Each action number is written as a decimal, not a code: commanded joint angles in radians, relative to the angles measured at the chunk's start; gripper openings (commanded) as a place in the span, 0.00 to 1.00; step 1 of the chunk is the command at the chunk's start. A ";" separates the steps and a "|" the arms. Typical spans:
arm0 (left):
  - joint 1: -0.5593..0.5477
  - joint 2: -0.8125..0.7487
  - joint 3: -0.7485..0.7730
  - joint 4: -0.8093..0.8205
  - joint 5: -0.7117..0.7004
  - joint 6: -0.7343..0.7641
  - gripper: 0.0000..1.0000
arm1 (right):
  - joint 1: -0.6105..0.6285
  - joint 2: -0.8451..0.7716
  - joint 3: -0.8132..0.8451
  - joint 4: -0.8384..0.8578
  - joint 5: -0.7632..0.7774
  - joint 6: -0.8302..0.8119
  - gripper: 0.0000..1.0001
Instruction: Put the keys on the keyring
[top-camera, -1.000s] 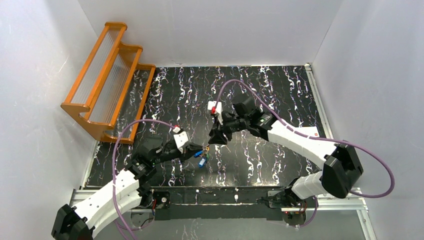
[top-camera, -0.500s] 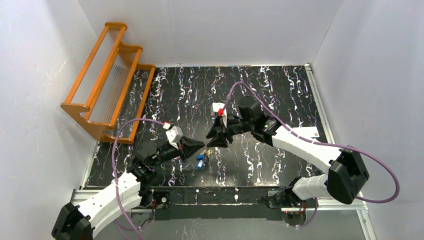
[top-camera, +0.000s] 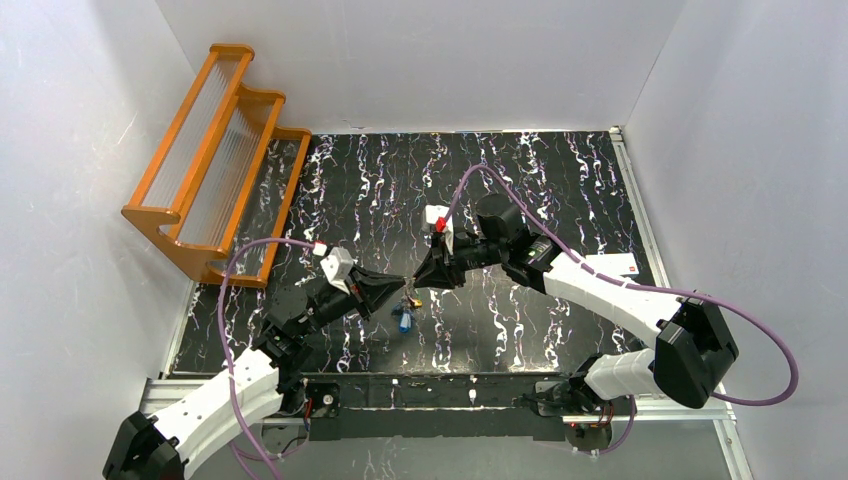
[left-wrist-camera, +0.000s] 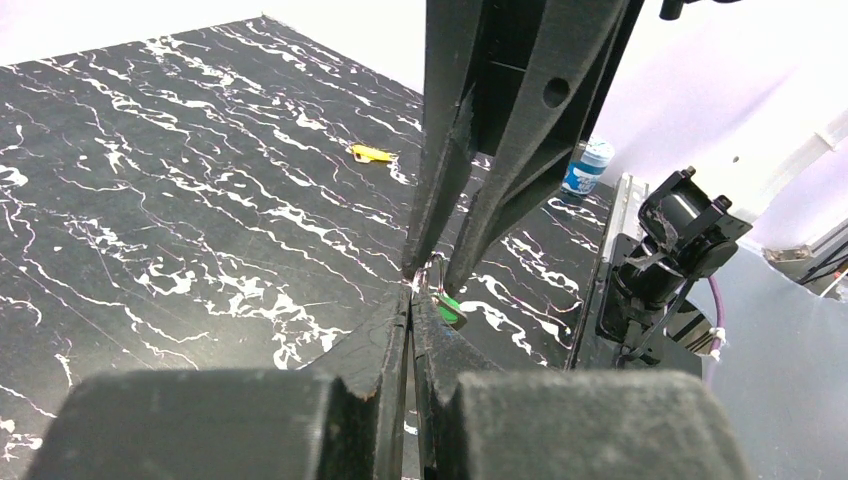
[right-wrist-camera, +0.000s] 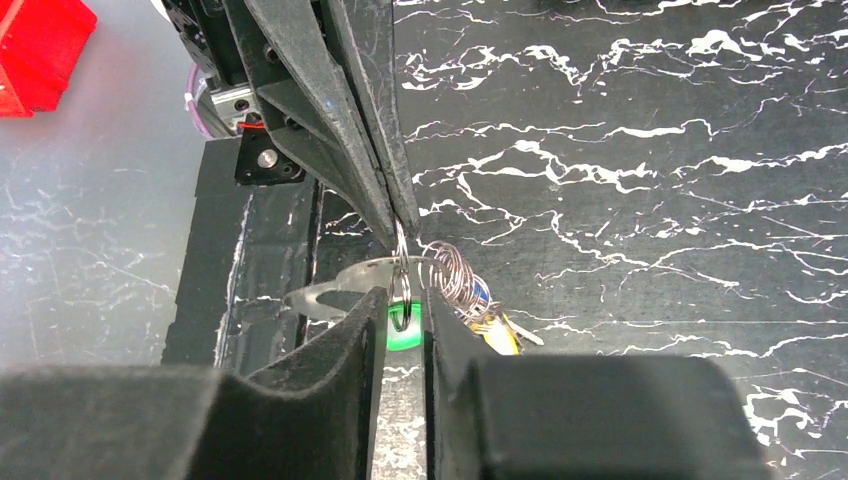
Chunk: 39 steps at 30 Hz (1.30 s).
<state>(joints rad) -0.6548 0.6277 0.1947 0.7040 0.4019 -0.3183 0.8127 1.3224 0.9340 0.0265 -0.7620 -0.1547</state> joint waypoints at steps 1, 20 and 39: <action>-0.003 -0.020 -0.007 0.063 -0.009 -0.017 0.00 | -0.001 -0.005 -0.004 0.036 -0.002 0.004 0.21; -0.003 -0.017 -0.016 0.104 -0.104 -0.156 0.00 | -0.001 0.029 -0.008 0.039 -0.018 -0.006 0.01; -0.003 0.018 0.004 0.097 -0.141 -0.187 0.00 | -0.001 0.068 -0.020 0.061 -0.048 -0.002 0.44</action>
<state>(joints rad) -0.6586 0.6765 0.1547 0.7296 0.2703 -0.5346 0.8078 1.4258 0.9337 0.0521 -0.7898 -0.1520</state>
